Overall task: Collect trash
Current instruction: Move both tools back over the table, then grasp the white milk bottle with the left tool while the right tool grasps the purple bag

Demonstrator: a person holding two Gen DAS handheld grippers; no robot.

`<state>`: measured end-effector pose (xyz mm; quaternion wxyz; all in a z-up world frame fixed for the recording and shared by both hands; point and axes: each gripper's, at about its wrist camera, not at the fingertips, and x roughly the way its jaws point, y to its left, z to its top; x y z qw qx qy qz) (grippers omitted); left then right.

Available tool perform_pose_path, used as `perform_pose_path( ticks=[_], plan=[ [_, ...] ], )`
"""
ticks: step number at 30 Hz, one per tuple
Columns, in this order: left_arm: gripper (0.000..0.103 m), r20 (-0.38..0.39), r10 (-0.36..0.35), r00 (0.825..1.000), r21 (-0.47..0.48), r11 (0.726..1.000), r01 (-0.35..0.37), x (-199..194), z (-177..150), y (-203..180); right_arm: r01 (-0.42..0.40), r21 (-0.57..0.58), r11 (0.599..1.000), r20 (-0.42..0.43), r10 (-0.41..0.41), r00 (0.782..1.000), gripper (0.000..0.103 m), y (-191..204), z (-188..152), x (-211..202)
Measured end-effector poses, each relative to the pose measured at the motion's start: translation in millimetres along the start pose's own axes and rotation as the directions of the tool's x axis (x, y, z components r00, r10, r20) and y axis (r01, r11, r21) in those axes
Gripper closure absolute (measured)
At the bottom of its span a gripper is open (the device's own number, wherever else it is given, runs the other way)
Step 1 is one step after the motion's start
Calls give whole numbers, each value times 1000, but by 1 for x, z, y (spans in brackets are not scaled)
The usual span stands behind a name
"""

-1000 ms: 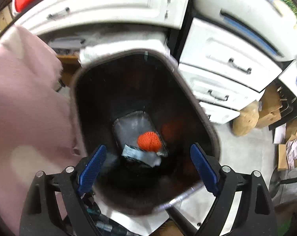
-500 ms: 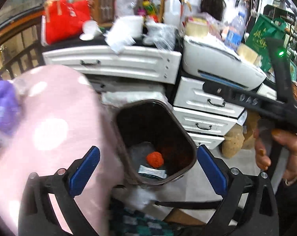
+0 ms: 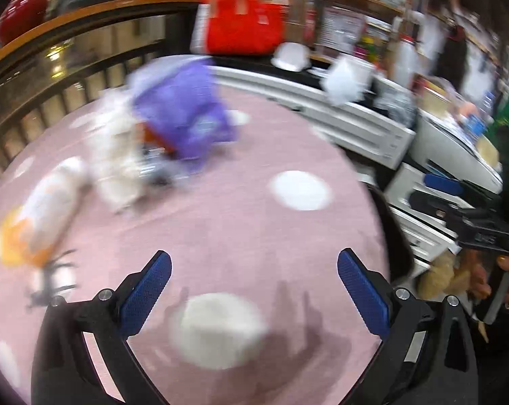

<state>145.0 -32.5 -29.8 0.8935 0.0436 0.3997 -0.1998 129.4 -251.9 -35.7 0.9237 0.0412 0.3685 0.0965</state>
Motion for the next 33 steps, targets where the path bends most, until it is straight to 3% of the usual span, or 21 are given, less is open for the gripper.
perform_pose_path(
  ticks=[4, 11, 16, 20, 28, 31, 33],
  plan=[
    [6, -6, 106, 994, -24, 994, -106, -13, -2, 49, -42, -60, 997, -6, 42, 999, 16, 29, 8, 10],
    [6, -97, 222, 970, 20, 975, -221, -11, 10, 131, -101, -107, 989, -21, 99, 995, 16, 59, 24, 29],
    [6, -171, 211, 962, 23, 977, -210, 5, 27, 172, -111, -124, 986, -26, 108, 994, 16, 73, 34, 39],
    [7, -251, 202, 947, 62, 979, -193, 31, 38, 185, -118, -126, 985, -36, 114, 993, 16, 77, 35, 45],
    [22, -404, 230, 885, 150, 971, -184, 79, 50, 197, -113, -104, 988, -72, 106, 992, 16, 71, 30, 58],
    [27, -420, 188, 888, 111, 982, -155, 83, 55, 205, -112, -104, 988, -76, 105, 992, 16, 70, 32, 61],
    [39, -423, 168, 890, 79, 986, -148, 85, 58, 212, -113, -112, 987, -76, 105, 992, 16, 71, 33, 61]
  ],
)
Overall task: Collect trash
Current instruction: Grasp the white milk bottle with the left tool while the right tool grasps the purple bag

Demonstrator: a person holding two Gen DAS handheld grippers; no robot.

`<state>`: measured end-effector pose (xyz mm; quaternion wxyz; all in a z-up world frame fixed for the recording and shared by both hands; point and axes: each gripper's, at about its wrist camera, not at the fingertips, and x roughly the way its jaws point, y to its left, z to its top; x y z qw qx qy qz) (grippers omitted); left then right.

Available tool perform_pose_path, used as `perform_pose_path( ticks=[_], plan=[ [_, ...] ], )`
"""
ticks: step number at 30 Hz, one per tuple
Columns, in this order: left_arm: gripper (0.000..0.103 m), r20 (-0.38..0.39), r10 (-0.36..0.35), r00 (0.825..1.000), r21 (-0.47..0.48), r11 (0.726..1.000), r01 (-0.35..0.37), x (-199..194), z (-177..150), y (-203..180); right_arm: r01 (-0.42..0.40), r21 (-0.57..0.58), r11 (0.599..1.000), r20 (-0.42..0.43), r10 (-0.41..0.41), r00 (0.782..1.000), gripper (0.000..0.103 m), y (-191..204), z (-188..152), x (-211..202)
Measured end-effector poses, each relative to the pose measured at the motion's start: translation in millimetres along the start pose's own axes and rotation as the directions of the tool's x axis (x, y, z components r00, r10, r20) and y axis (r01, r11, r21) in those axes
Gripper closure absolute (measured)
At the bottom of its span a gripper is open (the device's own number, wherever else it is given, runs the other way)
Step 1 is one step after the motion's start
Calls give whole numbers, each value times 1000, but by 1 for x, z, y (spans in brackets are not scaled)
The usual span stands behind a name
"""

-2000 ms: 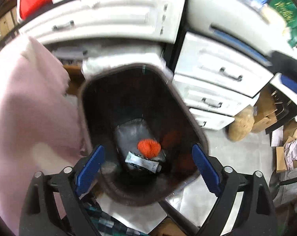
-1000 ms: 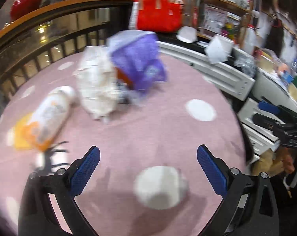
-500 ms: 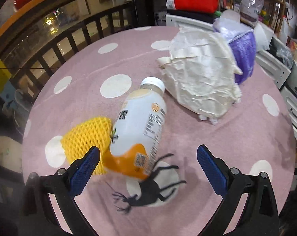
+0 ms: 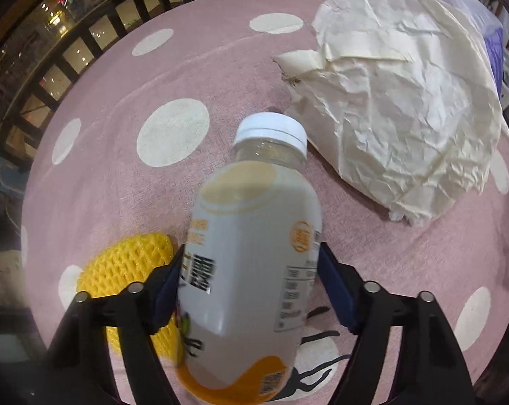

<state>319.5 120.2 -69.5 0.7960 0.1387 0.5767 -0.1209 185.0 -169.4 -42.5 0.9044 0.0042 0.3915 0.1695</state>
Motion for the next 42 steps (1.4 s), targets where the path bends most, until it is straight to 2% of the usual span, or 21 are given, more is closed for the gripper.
perform_pose_path(
  ticks=[4, 9, 14, 21, 24, 26, 28, 32, 33, 34, 35, 36, 37, 39, 42],
  plan=[
    [41, 33, -42, 999, -28, 999, 43, -4, -4, 1, 2, -25, 1000, 15, -2, 1000, 20, 3, 4, -1],
    [43, 128, -70, 989, -71, 994, 80, -24, -21, -7, 1, -60, 998, 43, 2, 999, 25, 9, 18, 1],
    [43, 262, -69, 962, -148, 983, 111, -52, -48, -14, -7, -98, 995, 115, 18, 993, 25, 17, 48, 2],
    [43, 410, -35, 911, -243, 959, 147, -84, -95, -22, 7, -136, 991, 169, 16, 986, 25, 19, 93, 23],
    [43, 439, -56, 897, -266, 945, 189, -86, -93, -21, -12, -123, 992, 158, 32, 987, 25, 15, 109, 38],
    [43, 453, -40, 891, -271, 946, 180, -87, -97, -25, -35, -113, 993, 141, 51, 989, 25, 13, 116, 50],
    [43, 462, -36, 886, -266, 947, 178, -88, -100, -29, -95, -104, 990, 120, 107, 987, 25, 12, 120, 61],
    [43, 469, -82, 880, -272, 934, 232, -86, -105, -32, -137, -98, 986, 125, 148, 981, 25, 17, 123, 69],
    [43, 469, -86, 879, -275, 932, 237, -85, -105, -34, -128, -113, 985, 122, 142, 982, 28, 21, 123, 71],
    [43, 469, -88, 879, -274, 931, 240, -84, -106, -35, -129, -125, 984, 119, 144, 982, 42, 24, 121, 72],
    [43, 471, -93, 877, -271, 931, 244, -83, -107, -36, -130, -139, 982, 109, 145, 983, 52, 27, 120, 74],
    [43, 472, -97, 876, -270, 930, 248, -83, -108, -38, -120, -152, 981, 102, 136, 985, 68, 29, 119, 76],
    [43, 473, -99, 875, -271, 929, 252, -83, -108, -40, -123, -159, 980, 96, 139, 986, 90, 30, 116, 77],
    [43, 482, -97, 871, -272, 928, 254, -83, -110, -44, -140, -152, 978, 94, 155, 983, 100, 29, 112, 75],
    [43, 500, -93, 861, -269, 928, 257, -86, -114, -52, -132, -165, 977, 131, 154, 979, 102, 28, 101, 62]
  ],
)
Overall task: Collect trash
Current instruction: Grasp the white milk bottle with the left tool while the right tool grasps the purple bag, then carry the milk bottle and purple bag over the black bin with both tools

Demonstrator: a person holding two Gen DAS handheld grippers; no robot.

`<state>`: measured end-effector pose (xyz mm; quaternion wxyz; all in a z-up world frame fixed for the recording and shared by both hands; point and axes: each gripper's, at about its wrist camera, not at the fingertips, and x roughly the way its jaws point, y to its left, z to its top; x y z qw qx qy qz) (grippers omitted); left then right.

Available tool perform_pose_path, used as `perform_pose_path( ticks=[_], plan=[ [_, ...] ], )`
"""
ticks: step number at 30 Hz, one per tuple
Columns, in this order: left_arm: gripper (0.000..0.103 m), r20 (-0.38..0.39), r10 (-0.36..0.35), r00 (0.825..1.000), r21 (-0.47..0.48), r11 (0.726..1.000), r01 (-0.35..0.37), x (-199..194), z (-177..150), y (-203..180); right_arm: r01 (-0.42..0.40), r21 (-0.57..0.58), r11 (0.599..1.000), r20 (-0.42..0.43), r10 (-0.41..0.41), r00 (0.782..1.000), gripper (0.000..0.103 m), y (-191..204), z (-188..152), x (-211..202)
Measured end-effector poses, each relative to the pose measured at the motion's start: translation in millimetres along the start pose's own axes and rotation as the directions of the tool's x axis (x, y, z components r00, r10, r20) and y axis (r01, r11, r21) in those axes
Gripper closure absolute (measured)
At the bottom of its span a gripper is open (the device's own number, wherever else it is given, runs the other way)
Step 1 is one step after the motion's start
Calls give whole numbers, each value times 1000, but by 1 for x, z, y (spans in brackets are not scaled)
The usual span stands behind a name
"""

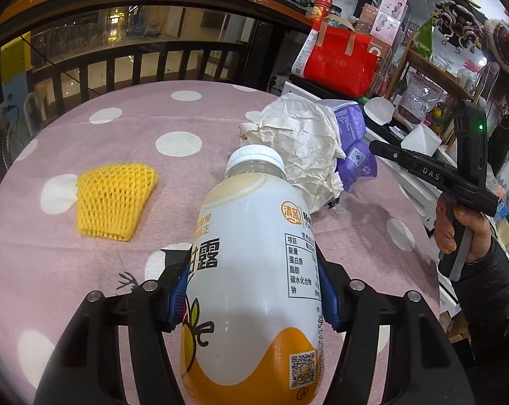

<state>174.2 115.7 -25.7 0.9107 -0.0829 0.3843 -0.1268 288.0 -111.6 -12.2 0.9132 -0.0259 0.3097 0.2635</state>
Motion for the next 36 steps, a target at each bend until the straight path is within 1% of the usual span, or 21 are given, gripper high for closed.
perform_pose_path(
  ticks=[4, 6, 7, 8, 9, 10, 11, 12, 13, 15, 17, 18, 19, 20, 21, 22, 24, 28, 31, 36],
  plan=[
    [43, 8, -9, 1000, -3, 1000, 9, -2, -3, -5, 5, -34, 999, 30, -4, 1000, 102, 7, -4, -18],
    [43, 11, -12, 1000, -3, 1000, 12, -2, -4, -8, 58, -52, 997, 49, -55, 997, 101, 10, -3, -22],
    [43, 14, -16, 1000, -7, 1000, 16, -3, -3, -9, 67, -57, 996, 58, -64, 996, 98, 10, 1, -22],
    [43, 18, -19, 1000, -9, 1000, 19, -3, -3, -10, 61, -47, 997, 59, -58, 997, 92, 8, 6, -20],
    [43, 21, -21, 1000, -11, 1000, 21, -4, -3, -11, 54, -25, 998, 62, -52, 997, 66, 6, 11, -18],
    [43, 25, -23, 999, -13, 1000, 23, -5, -3, -11, 42, 2, 999, 68, -42, 997, 26, 2, 15, -15],
    [43, 25, -24, 999, -15, 1000, 25, -5, -3, -11, 29, 24, 999, 79, -30, 996, 17, -1, 20, -11],
    [43, 26, -25, 999, -17, 1000, 25, -5, -3, -11, 23, 31, 999, 91, -26, 996, 21, -2, 25, -7],
    [43, 30, -25, 999, -24, 999, 26, -6, -3, -11, 36, 21, 999, 82, -37, 996, 26, 0, 31, 1],
    [43, 33, -33, 999, -32, 999, 34, -7, -5, -11, 46, 14, 999, 62, -47, 997, 27, 1, 41, 16],
    [43, 32, -32, 999, -34, 999, 33, -7, -5, -11, 34, 32, 999, 33, -35, 999, 30, -1, 48, 35],
    [43, 31, -32, 999, -35, 999, 33, -6, -6, -11, 31, 49, 998, -3, -31, 1000, 44, -4, 50, 48],
    [43, 28, -34, 999, -36, 999, 35, -6, -6, -10, 26, 67, 997, -41, -23, 999, 86, -7, 49, 58],
    [43, 27, -34, 999, -38, 999, 35, -6, -7, -10, 16, 81, 997, -63, -11, 998, 94, -8, 47, 63],
    [43, 26, -34, 999, -41, 999, 35, -6, -7, -9, 2, 102, 995, -60, 4, 998, 95, -11, 46, 63],
    [43, 26, -36, 999, -42, 998, 37, -6, -8, -9, -5, 107, 994, -35, 8, 999, 98, -12, 44, 58],
    [43, 30, -36, 999, -38, 999, 37, -8, -8, -10, -3, 97, 995, -6, 4, 1000, 99, -10, 40, 47],
    [43, 51, -19, 999, -14, 1000, 20, -13, -8, -17, -46, 95, 994, 56, 41, 998, 99, -9, 33, 3],
    [43, 63, -39, 997, -8, 999, 40, -15, -8, -24, -51, 78, 996, 94, 44, 995, 99, -9, 28, -34],
    [43, 79, -72, 994, 25, 997, 70, -18, -7, -46, -37, 81, 996, 103, 29, 994, 99, -18, 11, -80]
  ],
)
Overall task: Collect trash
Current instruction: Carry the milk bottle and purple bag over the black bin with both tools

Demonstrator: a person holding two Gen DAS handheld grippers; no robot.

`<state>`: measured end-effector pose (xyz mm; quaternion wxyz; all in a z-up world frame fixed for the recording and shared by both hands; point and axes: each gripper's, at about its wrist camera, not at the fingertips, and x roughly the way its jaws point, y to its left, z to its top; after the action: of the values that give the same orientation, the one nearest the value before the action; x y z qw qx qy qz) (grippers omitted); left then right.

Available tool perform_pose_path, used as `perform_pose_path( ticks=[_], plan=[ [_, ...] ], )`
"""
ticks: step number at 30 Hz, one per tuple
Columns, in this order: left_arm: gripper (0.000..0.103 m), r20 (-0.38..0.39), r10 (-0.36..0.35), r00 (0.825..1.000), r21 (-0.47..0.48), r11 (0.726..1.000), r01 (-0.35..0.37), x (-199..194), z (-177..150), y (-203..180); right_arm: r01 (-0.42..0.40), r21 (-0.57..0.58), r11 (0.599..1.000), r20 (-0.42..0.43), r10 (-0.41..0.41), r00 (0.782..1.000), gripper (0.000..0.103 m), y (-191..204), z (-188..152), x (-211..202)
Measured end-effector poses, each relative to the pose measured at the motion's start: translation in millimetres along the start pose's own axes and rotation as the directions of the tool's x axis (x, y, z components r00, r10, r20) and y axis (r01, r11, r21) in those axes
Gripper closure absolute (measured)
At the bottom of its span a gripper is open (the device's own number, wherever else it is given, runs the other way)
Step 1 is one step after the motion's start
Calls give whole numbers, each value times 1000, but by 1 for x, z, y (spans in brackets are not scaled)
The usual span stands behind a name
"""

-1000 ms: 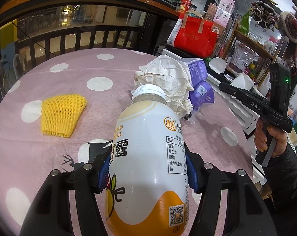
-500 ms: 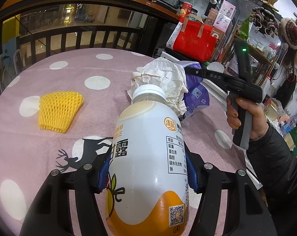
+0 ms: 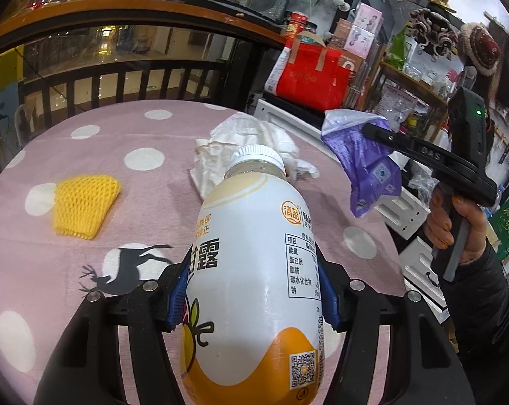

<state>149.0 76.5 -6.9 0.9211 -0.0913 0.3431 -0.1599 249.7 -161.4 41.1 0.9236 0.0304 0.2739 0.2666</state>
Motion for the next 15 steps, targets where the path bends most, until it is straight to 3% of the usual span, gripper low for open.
perform_pose_path(
  ticks=[7, 15],
  plan=[
    [43, -17, -66, 998, 50, 997, 67, 12, -1, -39, 48, 49, 998, -24, -47, 999, 99, -25, -38, -54],
    [43, -58, -145, 988, 98, 984, 151, 31, -4, -84, 170, 167, 971, -60, -162, 985, 99, -78, -92, -100]
  ],
)
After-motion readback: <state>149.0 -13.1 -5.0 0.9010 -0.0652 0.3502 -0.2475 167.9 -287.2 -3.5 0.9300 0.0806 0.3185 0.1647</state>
